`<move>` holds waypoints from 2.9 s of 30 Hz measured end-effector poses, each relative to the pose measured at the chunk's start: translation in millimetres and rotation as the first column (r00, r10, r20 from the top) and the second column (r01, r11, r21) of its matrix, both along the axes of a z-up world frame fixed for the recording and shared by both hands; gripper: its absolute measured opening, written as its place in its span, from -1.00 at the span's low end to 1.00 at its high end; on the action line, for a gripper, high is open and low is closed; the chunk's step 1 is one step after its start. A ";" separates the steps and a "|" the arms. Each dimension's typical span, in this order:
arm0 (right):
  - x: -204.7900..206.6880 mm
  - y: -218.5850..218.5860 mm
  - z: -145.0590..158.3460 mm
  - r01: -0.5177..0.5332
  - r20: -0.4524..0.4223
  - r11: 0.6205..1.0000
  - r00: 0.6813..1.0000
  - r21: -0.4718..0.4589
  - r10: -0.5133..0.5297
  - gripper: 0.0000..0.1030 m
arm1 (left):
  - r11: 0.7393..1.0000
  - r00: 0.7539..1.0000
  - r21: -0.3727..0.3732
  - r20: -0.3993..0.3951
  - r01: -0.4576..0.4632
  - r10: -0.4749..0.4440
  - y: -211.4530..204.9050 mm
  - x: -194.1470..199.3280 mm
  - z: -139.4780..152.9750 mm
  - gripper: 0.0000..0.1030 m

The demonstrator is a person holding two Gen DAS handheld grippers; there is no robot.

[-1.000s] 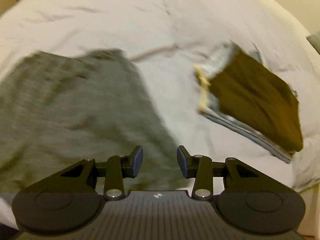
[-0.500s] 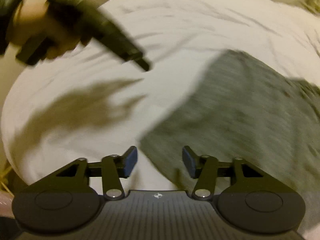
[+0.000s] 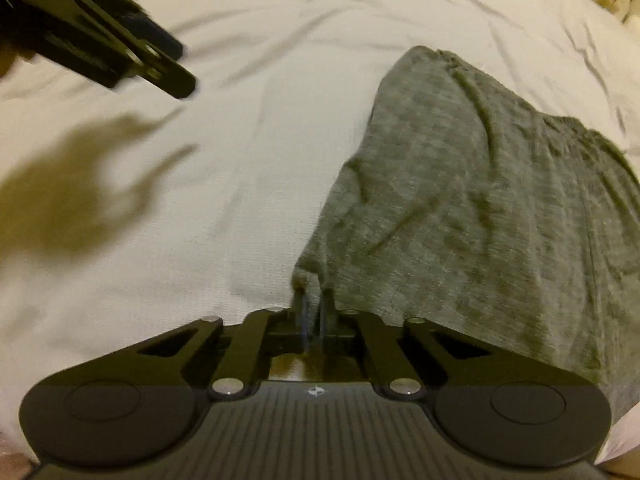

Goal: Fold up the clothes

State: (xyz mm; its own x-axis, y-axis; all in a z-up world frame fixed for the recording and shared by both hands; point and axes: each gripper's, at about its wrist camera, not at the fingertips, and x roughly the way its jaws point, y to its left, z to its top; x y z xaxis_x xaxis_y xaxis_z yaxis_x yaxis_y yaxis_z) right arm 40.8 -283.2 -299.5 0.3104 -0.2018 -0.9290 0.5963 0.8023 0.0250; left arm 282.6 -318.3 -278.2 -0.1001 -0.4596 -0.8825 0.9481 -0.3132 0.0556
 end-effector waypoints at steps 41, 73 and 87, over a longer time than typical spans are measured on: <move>-351.3 -195.3 119.8 0.502 0.345 0.849 0.777 0.165 -0.527 -0.91 | 0.553 0.432 0.184 0.445 0.813 -0.784 -284.3 -328.9 9.7 -0.93; -406.4 -294.8 -10.9 0.424 0.218 0.863 0.846 0.275 -0.486 -0.39 | 0.984 0.985 0.047 -0.013 -0.169 0.170 -232.2 -253.4 -11.5 0.10; -361.6 -172.8 42.4 -0.003 0.220 0.998 0.976 0.056 -0.009 -0.15 | 0.987 0.982 0.018 -0.102 -0.158 0.159 -14.5 -339.4 -42.0 0.07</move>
State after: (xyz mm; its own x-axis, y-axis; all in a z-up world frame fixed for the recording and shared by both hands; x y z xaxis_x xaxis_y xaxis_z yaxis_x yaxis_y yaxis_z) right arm -320.7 -456.0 -257.1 0.5075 -0.1526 -0.8480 0.5736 0.7943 0.2004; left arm -56.9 -332.8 -320.2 -0.1169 -0.4686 -0.8757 0.9863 -0.1582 -0.0471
